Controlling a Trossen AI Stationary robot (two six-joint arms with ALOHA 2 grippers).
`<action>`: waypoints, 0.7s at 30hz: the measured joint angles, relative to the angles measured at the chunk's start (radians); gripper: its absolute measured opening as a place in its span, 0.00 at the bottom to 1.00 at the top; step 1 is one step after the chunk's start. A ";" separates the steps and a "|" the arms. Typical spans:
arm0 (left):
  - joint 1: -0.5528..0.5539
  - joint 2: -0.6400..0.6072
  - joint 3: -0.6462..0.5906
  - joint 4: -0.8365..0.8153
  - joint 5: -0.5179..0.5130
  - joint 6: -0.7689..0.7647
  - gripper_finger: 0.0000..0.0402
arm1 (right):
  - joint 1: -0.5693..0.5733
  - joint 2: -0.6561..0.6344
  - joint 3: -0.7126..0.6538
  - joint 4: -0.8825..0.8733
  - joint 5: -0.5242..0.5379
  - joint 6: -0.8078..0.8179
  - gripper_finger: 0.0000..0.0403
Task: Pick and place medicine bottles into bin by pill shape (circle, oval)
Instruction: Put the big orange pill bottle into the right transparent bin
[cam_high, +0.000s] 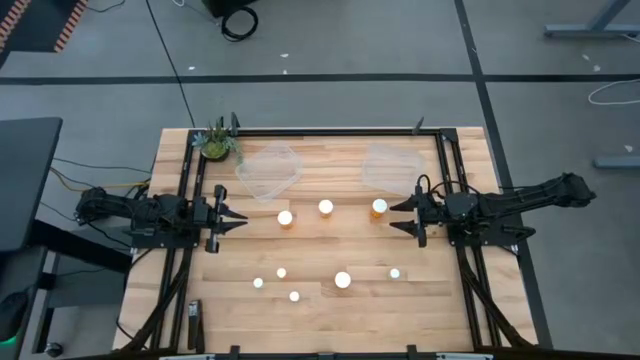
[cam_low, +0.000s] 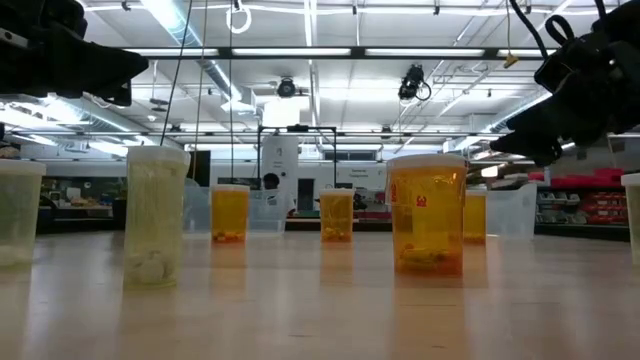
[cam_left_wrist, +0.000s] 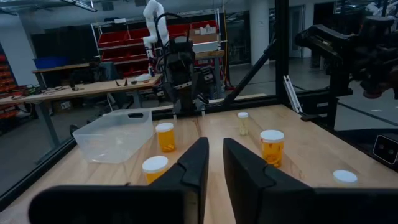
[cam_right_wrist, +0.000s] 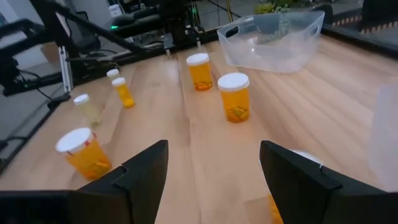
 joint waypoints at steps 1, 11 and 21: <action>0.000 0.000 0.000 0.000 0.000 0.000 0.13 | 0.000 0.000 0.000 -0.006 -0.009 0.029 0.65; 0.000 0.000 0.000 0.000 0.000 0.000 0.15 | 0.000 0.000 0.000 -0.078 -0.023 0.166 0.65; 0.000 0.000 0.000 0.000 0.000 0.000 0.13 | -0.002 0.132 0.114 -0.134 0.057 0.147 0.65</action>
